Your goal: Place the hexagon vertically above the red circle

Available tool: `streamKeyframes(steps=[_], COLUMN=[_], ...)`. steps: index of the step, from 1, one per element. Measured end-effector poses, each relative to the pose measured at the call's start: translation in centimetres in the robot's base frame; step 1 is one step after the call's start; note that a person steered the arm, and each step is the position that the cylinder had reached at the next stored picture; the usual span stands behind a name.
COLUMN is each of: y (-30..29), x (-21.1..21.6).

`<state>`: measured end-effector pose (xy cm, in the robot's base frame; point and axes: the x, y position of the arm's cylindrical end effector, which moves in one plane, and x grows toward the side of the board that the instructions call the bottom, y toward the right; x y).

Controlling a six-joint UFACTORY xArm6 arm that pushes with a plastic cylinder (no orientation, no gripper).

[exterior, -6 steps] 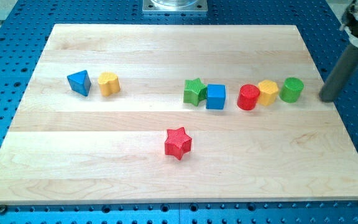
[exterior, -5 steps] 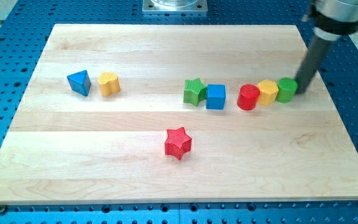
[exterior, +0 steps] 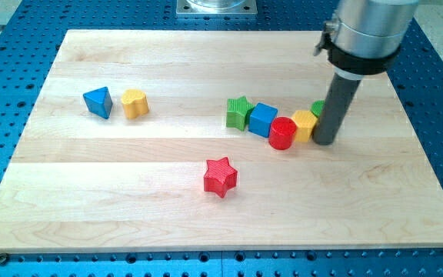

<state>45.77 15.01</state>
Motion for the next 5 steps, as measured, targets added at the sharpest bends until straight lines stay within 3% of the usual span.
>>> streamKeyframes(steps=[5], y=[-8.9], x=[-4.2])
